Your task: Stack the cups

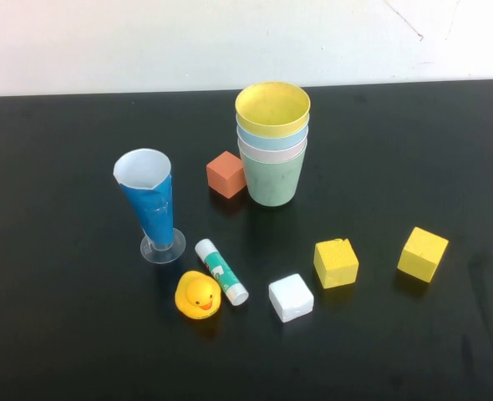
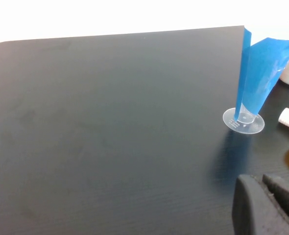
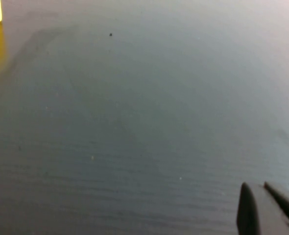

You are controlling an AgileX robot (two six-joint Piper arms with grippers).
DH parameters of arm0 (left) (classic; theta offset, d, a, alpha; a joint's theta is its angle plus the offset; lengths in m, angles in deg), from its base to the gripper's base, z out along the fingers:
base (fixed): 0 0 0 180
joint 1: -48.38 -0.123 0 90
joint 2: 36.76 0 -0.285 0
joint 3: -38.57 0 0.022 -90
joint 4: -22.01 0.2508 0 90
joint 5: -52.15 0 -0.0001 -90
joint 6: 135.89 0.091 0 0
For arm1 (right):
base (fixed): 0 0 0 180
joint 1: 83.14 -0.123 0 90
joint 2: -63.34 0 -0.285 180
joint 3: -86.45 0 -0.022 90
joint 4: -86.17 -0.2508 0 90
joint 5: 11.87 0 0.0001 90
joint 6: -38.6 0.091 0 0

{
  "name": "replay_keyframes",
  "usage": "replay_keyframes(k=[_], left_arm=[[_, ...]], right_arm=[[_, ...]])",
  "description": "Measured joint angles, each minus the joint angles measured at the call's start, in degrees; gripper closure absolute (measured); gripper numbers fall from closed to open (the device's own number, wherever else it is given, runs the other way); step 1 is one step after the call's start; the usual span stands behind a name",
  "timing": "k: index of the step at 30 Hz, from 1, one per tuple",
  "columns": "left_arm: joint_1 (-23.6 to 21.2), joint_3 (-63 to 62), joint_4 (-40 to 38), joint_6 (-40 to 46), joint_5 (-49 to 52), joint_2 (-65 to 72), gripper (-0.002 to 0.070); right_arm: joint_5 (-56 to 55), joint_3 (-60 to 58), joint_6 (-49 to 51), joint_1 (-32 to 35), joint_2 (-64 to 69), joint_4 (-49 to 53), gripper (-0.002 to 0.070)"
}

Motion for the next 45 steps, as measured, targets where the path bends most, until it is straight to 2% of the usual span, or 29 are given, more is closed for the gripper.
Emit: replay_keyframes(k=[27,32,35,40,45], left_arm=[[0.0,0.1,0.2,0.0,0.0,0.0,0.0675],[-0.6,4.5,1.0,0.0,-4.1,-1.1,0.0675],[-4.4,9.7,-4.3,0.0,-8.7,-3.2,0.0675],[-17.5,16.7,-16.9,5.1,-18.3,-6.5,0.0675],[-28.1,22.5,-20.5,13.7,-22.7,-6.6,0.0675]], right_arm=[[0.0,0.0,0.0,0.0,0.0,0.0,0.0678],[0.0,0.0,0.0,0.0,0.0,0.0,0.0678],[0.1,0.1,0.0,0.0,0.0,0.0,0.0678],[0.2,0.1,0.0,0.0,0.0,0.0,0.0678],[0.2,0.1,0.0,0.0,0.0,0.0,0.0678]])
